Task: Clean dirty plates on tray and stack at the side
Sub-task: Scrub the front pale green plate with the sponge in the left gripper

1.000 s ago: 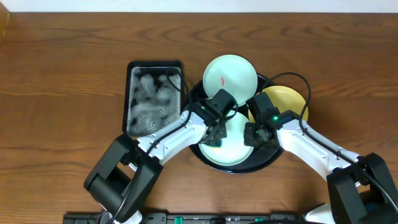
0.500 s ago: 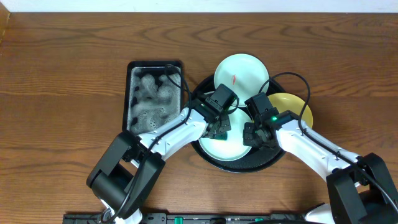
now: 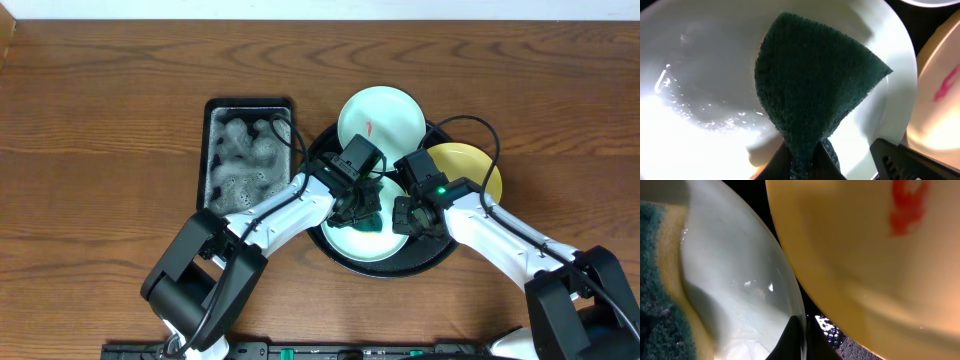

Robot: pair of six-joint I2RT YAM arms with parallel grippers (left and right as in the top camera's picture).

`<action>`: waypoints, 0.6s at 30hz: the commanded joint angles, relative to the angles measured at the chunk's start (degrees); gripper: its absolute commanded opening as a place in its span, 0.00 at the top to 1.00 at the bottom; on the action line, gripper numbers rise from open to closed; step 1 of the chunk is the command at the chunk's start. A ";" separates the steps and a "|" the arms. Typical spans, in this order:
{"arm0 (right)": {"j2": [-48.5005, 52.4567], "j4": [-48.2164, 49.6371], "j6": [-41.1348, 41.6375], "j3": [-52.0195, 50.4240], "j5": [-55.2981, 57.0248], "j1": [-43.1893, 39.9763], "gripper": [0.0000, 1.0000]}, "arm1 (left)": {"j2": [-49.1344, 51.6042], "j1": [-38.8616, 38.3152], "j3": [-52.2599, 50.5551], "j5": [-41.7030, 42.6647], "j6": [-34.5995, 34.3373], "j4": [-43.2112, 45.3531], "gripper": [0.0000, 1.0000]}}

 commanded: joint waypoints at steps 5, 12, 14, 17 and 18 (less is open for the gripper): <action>0.09 -0.68 -0.15 -0.22 1.20 -0.09 0.99 | 1.33 -0.35 -1.18 -16.41 6.64 -7.32 0.92; 0.09 -0.72 -0.15 -0.22 1.20 -0.09 0.99 | 1.33 -0.37 -1.16 -34.36 12.41 -12.90 0.93; 0.09 -0.79 -0.15 -0.22 1.18 -0.09 0.99 | 1.33 -0.35 -1.16 -35.60 12.48 -13.09 0.93; 0.09 -1.16 -0.13 -0.22 1.20 -0.09 0.99 | 1.31 -0.37 -0.74 -38.47 12.74 -14.12 0.93; 0.09 -1.31 -0.13 -0.22 1.22 -0.09 0.99 | 1.31 -0.37 -0.42 -39.58 12.74 -14.75 0.92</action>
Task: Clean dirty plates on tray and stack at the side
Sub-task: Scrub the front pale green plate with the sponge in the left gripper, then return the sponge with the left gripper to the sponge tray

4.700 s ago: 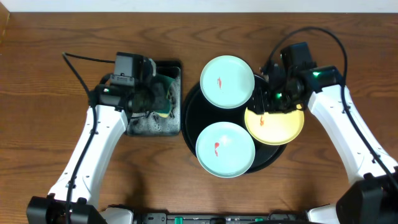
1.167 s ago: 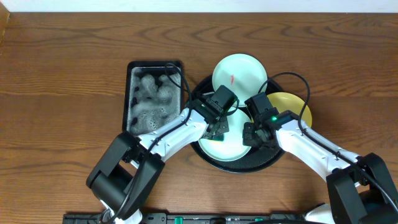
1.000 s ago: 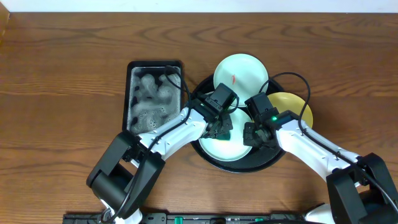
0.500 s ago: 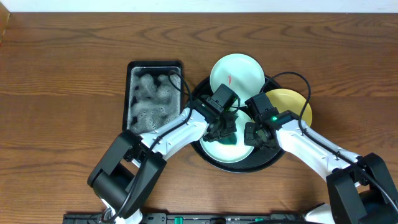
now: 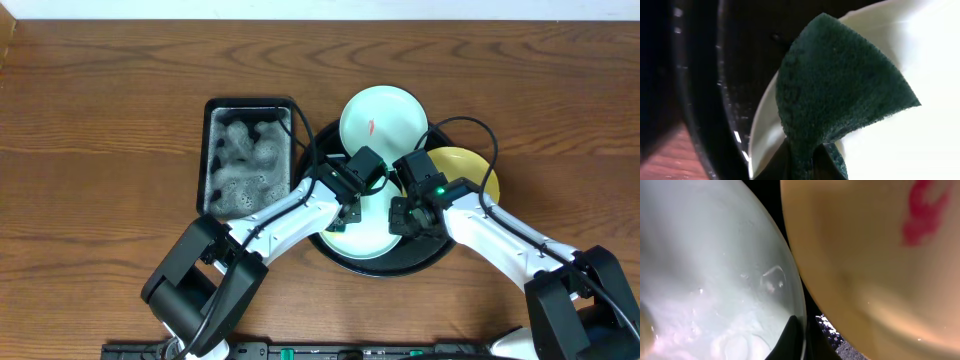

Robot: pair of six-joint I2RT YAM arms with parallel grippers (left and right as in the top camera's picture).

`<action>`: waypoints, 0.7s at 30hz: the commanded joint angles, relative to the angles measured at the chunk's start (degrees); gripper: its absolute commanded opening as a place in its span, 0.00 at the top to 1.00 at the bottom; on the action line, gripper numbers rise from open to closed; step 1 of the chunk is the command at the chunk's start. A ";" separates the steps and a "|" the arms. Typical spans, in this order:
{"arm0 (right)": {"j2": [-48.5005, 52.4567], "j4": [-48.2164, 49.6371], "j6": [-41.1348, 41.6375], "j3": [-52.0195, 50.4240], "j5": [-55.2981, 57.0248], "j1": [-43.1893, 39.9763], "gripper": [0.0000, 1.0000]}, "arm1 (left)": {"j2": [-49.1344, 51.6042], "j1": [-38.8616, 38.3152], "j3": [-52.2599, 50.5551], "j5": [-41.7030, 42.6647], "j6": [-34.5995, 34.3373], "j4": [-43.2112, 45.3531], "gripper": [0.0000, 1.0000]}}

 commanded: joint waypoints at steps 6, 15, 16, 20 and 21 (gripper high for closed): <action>0.09 -2.03 -0.17 -0.24 4.98 -0.15 0.99 | 0.83 1.81 1.60 -16.90 1.64 -6.60 0.93; 0.09 -2.45 -0.17 -0.24 5.16 -0.15 0.99 | -7.98 3.37 2.89 -17.09 1.66 -7.78 0.93; 0.09 -2.43 -0.17 -0.24 5.16 -0.15 0.99 | -9.31 3.89 2.89 -17.09 1.66 -7.96 0.92; 0.09 -2.43 -0.17 -0.24 5.16 -0.15 0.99 | -14.97 7.50 2.86 -16.68 1.64 -8.83 0.92; 0.09 -2.43 -0.17 -0.24 5.16 -0.15 0.99 | -16.20 8.70 2.86 -16.46 1.66 -9.07 0.92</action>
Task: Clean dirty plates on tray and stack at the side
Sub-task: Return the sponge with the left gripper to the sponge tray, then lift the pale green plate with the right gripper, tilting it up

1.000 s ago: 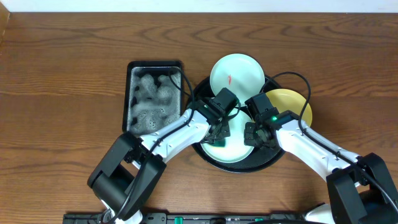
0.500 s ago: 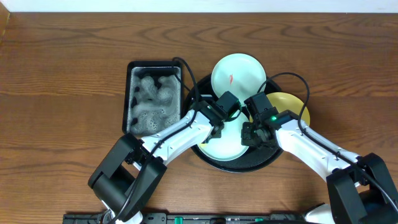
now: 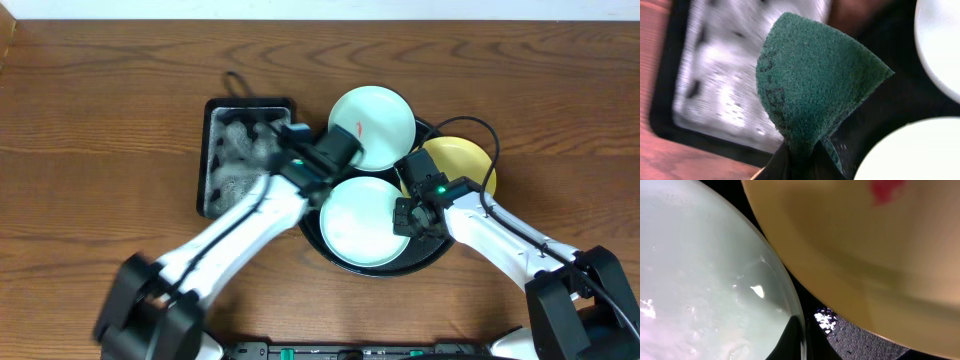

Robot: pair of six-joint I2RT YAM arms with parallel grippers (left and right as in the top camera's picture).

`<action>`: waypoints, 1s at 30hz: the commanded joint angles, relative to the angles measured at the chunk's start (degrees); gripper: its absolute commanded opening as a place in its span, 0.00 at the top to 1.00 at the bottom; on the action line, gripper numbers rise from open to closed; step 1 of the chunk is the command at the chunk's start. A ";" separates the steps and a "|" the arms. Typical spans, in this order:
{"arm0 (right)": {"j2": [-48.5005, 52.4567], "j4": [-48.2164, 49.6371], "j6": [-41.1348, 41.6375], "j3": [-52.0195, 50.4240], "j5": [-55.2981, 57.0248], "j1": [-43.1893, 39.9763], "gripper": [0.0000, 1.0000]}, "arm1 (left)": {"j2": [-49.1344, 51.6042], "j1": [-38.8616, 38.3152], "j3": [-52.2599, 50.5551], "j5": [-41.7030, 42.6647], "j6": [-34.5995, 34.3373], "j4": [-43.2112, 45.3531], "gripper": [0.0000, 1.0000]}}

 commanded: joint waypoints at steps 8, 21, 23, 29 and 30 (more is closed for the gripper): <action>0.07 0.46 -3.45 -0.55 2.54 -0.13 0.99 | -6.60 15.96 0.31 6.32 10.43 -0.33 0.93; -12.79 0.81 -12.41 3.10 4.92 -0.02 0.99 | 0.94 28.17 -0.04 29.75 26.93 3.06 0.92; -15.58 0.66 -13.92 3.10 7.10 0.28 0.99 | 1.44 28.39 -0.17 29.75 27.54 3.06 0.92; -20.41 -1.27 -16.48 3.10 21.11 3.87 0.99 | 1.57 28.39 -0.24 29.73 27.74 2.47 0.92; -20.55 -1.31 -17.38 3.10 23.10 4.81 0.99 | 1.57 28.39 -0.24 29.73 27.76 2.34 0.92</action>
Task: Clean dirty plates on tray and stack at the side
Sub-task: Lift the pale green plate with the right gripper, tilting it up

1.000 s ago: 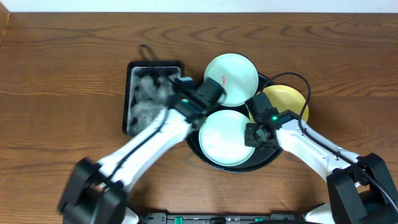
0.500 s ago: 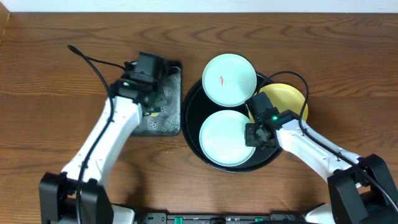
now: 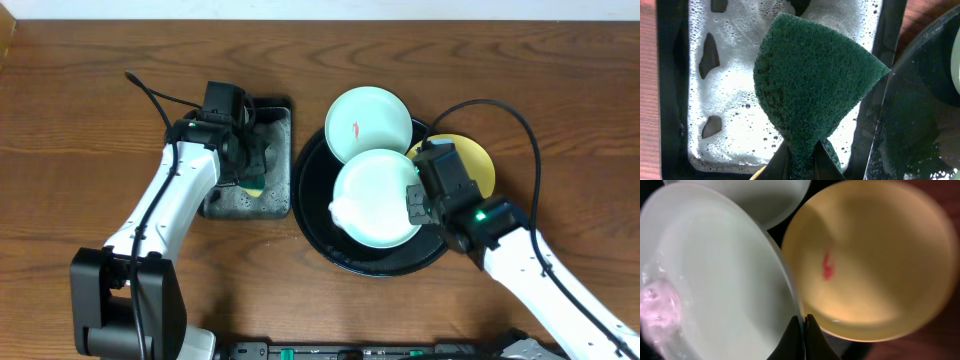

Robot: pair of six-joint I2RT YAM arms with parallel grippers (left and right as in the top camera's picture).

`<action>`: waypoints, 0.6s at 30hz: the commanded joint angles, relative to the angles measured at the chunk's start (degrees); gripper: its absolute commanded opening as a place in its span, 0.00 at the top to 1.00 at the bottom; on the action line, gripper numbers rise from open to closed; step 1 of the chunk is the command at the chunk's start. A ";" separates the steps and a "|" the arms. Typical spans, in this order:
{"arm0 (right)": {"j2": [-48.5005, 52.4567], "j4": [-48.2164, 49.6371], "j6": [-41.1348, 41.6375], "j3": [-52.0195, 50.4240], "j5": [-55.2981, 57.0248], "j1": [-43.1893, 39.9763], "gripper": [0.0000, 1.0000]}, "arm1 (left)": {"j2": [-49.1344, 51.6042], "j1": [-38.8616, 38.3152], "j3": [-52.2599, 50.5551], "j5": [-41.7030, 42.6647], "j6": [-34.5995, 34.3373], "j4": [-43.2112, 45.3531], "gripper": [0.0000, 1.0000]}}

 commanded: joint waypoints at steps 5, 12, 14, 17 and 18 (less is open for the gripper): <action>-0.74 -0.50 -4.13 1.20 21.24 8.31 0.99 | 0.28 0.31 -0.24 0.96 1.64 -0.87 0.92; -0.79 -0.98 -4.15 1.20 34.10 18.16 0.99 | 0.28 0.31 -0.24 0.94 1.84 -0.92 0.89; -0.79 -1.73 -4.13 1.20 37.31 21.33 0.99 | 0.28 0.31 -0.24 0.92 1.84 -0.92 0.89; -0.76 -2.71 -4.13 1.20 43.41 25.94 0.99 | 0.28 0.31 -0.24 0.70 1.84 -1.01 0.89; -0.76 -2.86 -4.13 1.20 45.33 27.23 0.99 | 0.28 0.31 -0.24 0.28 1.84 -1.11 0.89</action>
